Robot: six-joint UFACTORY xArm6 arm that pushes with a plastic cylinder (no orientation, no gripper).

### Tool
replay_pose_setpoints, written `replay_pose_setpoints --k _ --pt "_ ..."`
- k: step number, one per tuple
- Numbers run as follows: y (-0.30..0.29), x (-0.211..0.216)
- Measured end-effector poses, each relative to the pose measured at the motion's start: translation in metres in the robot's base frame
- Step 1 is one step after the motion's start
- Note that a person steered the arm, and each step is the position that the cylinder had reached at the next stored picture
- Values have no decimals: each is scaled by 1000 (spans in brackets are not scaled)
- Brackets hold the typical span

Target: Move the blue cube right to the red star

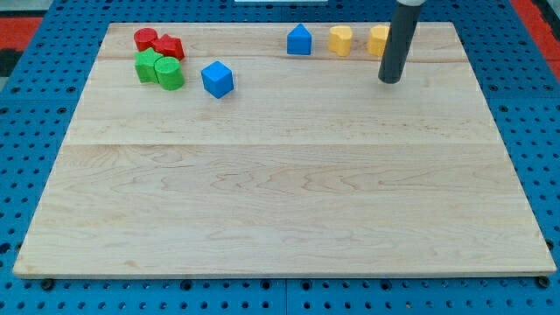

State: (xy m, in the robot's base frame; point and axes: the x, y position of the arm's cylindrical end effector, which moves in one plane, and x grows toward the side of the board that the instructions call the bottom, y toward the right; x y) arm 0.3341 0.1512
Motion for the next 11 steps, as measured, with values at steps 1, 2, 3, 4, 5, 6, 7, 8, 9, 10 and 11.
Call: replay_pose_setpoints --k 1,2,3,4,5,6,7,8,9,10,11 --pt "-42 33" --pt "-77 51" --pt "-117 52" --pt "-194 50" --pt "-225 48" --pt "-234 27" --pt "-257 4" --pt "-257 -14" --pt "-257 -32" --pt "-279 -41" --pt "-293 -54"
